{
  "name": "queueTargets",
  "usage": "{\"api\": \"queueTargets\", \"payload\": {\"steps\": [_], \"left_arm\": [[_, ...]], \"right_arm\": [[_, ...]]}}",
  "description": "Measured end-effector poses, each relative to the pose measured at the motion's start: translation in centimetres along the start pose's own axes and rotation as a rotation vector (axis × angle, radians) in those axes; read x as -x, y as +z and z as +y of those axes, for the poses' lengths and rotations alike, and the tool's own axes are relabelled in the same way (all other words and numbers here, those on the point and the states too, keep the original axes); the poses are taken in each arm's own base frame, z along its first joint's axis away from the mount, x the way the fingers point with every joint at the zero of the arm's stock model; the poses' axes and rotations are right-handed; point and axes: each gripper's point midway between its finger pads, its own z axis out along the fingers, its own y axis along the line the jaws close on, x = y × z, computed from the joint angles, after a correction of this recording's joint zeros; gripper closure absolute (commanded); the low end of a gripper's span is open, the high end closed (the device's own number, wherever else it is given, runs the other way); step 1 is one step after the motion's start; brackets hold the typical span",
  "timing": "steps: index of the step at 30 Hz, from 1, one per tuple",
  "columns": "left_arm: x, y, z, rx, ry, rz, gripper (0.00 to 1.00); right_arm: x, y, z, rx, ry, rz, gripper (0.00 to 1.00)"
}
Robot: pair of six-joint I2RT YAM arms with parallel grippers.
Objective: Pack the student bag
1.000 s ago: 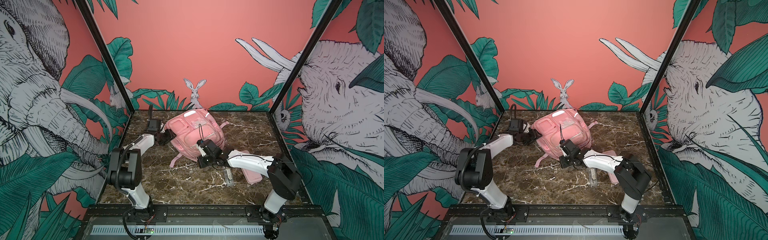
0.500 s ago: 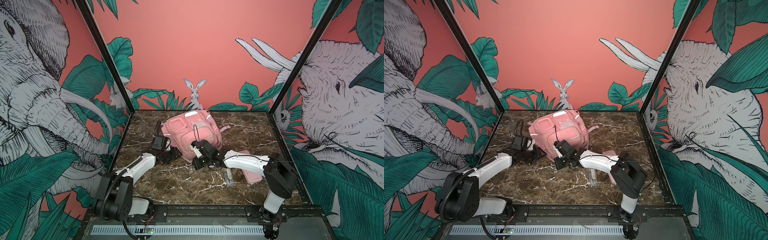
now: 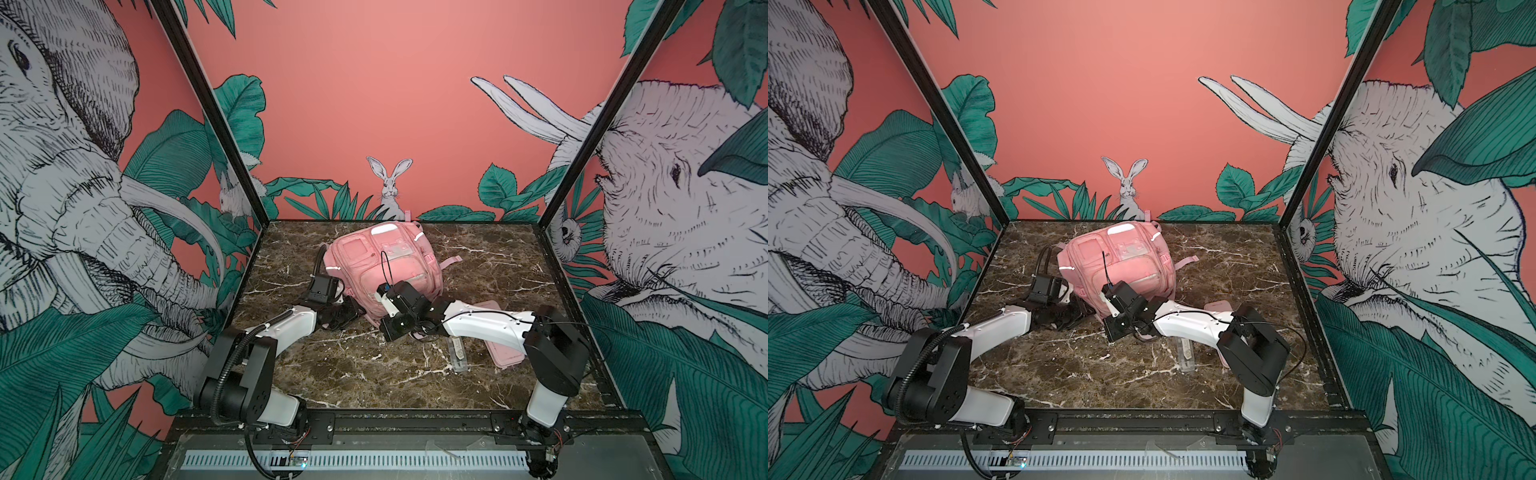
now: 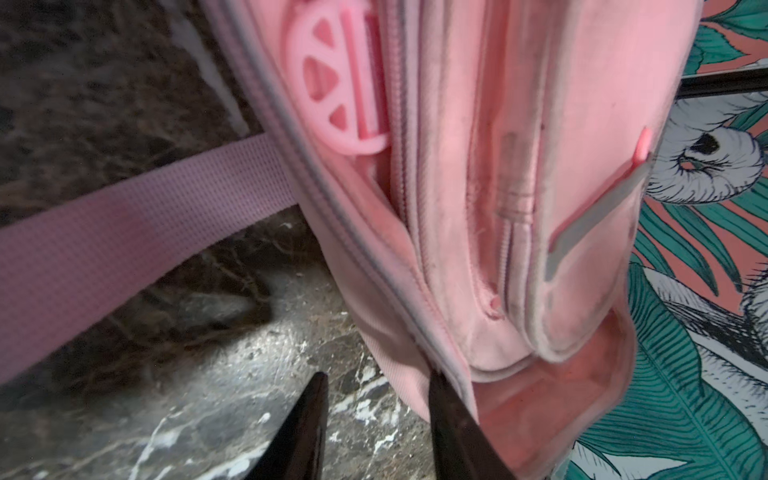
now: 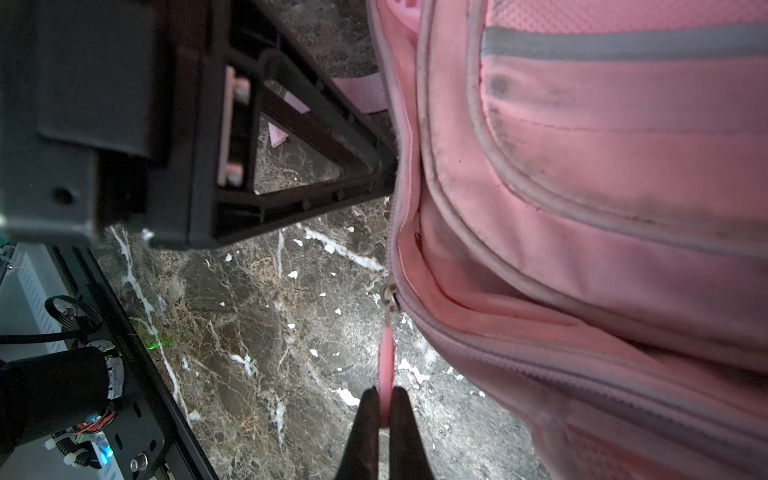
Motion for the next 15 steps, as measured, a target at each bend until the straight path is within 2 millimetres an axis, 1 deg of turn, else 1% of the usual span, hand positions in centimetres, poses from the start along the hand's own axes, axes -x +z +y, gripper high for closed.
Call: {"api": "queueTargets", "payload": {"steps": [2, 6, 8, 11, 15], "left_arm": [[0.0, -0.3, -0.3, -0.007, 0.005, -0.004, 0.62], [0.3, -1.8, -1.7, -0.05, 0.036, -0.037, 0.61], [0.4, -2.2, -2.2, -0.065, 0.045, -0.047, 0.6], [0.3, -2.1, -2.3, -0.075, 0.045, -0.041, 0.58], [-0.1, -1.2, -1.9, -0.062, 0.035, -0.011, 0.55]], "right_arm": [[-0.3, 0.3, -0.1, -0.003, 0.001, 0.009, 1.0], [-0.8, 0.9, -0.2, -0.007, 0.002, 0.031, 1.0], [-0.9, 1.1, -0.2, -0.006, 0.002, 0.036, 1.0], [-0.8, 1.0, -0.1, -0.004, 0.002, 0.038, 1.0], [-0.5, 0.9, 0.1, -0.002, 0.001, 0.035, 1.0]]}}
